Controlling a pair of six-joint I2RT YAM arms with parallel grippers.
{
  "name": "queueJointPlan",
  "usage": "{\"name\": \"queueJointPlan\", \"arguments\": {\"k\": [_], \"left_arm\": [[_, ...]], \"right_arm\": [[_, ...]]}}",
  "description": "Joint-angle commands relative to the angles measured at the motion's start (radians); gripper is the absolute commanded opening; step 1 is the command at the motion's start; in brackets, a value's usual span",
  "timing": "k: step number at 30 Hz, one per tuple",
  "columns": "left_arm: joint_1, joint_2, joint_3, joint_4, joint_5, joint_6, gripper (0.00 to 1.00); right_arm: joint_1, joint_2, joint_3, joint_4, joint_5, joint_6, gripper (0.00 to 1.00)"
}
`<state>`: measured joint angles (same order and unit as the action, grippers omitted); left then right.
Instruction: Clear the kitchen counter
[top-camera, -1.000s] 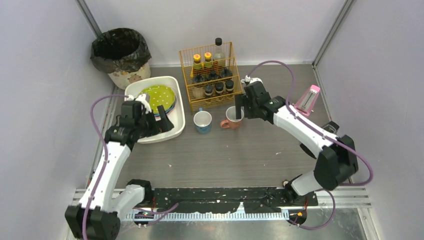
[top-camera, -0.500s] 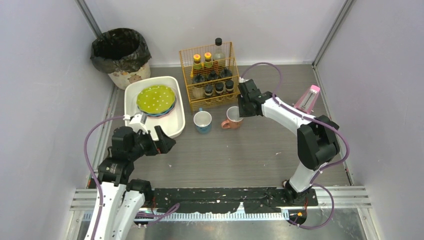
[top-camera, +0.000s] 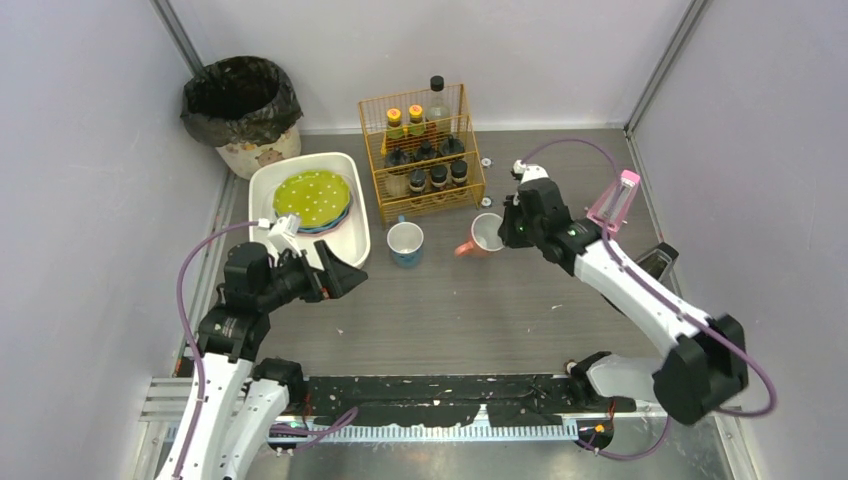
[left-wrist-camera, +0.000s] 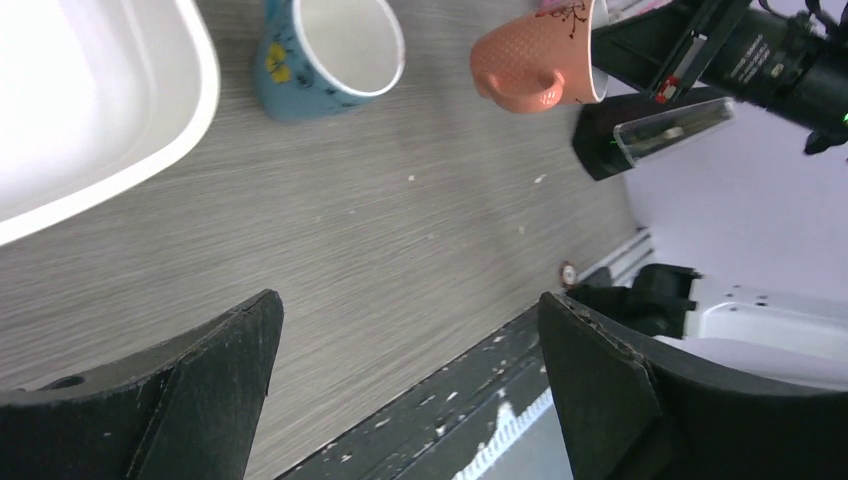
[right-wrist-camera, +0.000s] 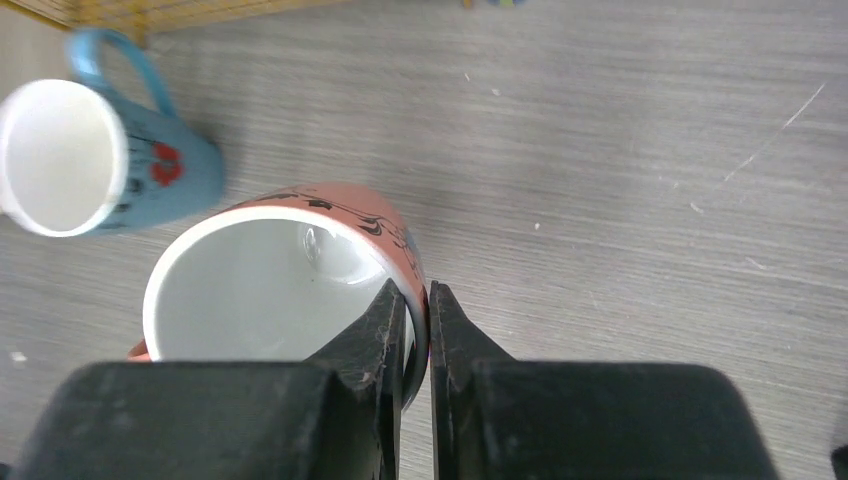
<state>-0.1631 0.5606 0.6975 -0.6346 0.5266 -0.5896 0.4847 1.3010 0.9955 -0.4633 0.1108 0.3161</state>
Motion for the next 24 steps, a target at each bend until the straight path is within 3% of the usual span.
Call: {"name": "queueJointPlan", "arguments": {"k": [1, 10, 17, 24], "left_arm": [[-0.016, 0.049, 0.065, 0.156, 0.107, -0.119, 1.0], [-0.115, 0.185, 0.123, 0.476, 0.183, -0.397, 1.0], [-0.223, 0.288, 0.147, 0.737, 0.146, -0.594, 1.0], [-0.281, 0.362, 0.129, 0.881, 0.063, -0.711, 1.0]], "right_arm": [[-0.001, -0.192, -0.041, 0.19, -0.081, 0.039, 0.05], [0.003, -0.427, -0.158, 0.532, -0.347, 0.098, 0.06], [0.019, -0.472, -0.198, 0.745, -0.463, 0.152, 0.05], [0.052, -0.439, -0.206, 0.915, -0.512, 0.229, 0.05]]}}
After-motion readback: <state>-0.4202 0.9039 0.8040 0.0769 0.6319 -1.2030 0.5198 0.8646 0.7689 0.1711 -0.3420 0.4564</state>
